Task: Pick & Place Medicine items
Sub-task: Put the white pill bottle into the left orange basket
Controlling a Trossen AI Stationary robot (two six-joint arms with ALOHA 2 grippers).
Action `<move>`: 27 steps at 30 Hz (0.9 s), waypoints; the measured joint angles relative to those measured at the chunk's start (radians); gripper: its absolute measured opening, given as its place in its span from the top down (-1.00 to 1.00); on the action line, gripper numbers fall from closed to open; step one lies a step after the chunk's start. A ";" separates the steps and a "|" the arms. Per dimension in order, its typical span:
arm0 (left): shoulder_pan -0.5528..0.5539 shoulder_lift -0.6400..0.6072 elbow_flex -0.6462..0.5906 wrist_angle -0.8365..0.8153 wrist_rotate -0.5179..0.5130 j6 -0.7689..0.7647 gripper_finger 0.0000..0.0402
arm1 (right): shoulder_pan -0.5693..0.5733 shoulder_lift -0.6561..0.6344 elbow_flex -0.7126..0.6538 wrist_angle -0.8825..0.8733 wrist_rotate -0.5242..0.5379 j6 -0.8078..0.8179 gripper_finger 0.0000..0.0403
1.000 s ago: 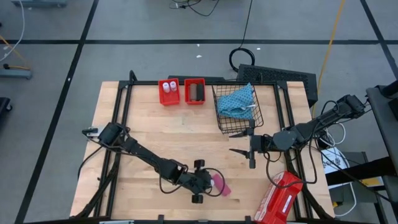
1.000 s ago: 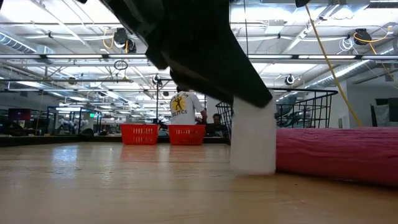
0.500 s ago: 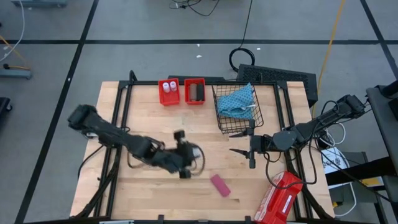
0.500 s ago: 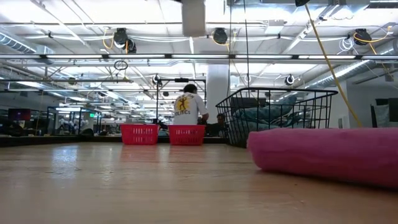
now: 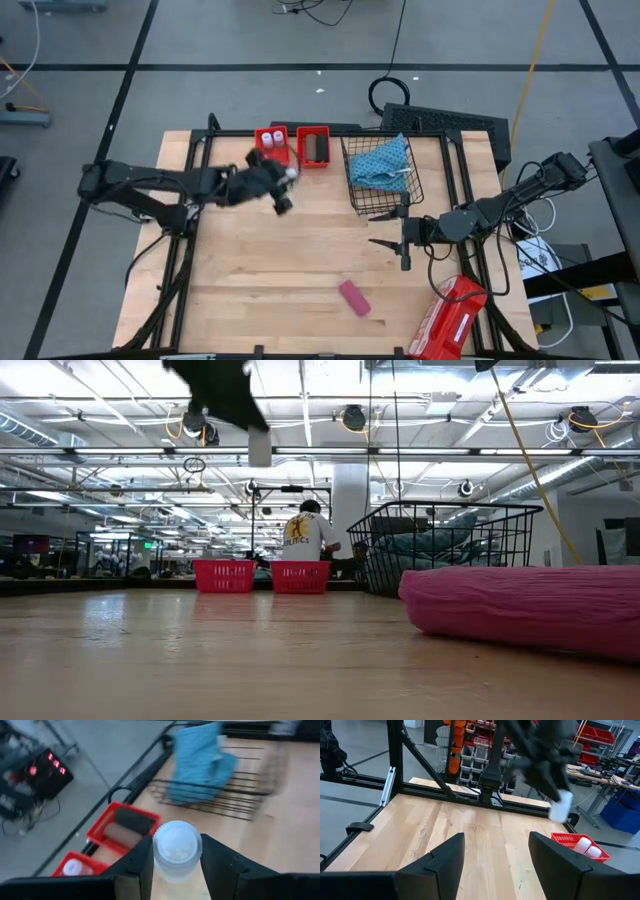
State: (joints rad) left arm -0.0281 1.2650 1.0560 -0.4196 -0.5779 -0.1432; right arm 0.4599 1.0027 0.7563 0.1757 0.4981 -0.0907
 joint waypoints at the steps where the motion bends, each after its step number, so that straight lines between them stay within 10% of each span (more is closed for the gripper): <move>1: 0.047 -0.018 -0.038 0.038 0.030 0.004 0.33 | 0.000 0.000 0.000 0.002 0.001 -0.005 -0.04; 13: 0.595 -0.022 -0.314 0.326 0.363 0.000 0.33 | -0.076 0.000 0.000 -0.009 0.004 -0.080 -0.04; 27: 0.696 0.270 -0.332 0.507 0.422 -0.009 0.33 | -0.173 0.000 0.000 -0.023 -0.001 -0.071 -0.04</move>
State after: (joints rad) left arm 0.6674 1.5351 0.7238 0.0874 -0.1564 -0.1524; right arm 0.2871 1.0027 0.7563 0.1524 0.4973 -0.1616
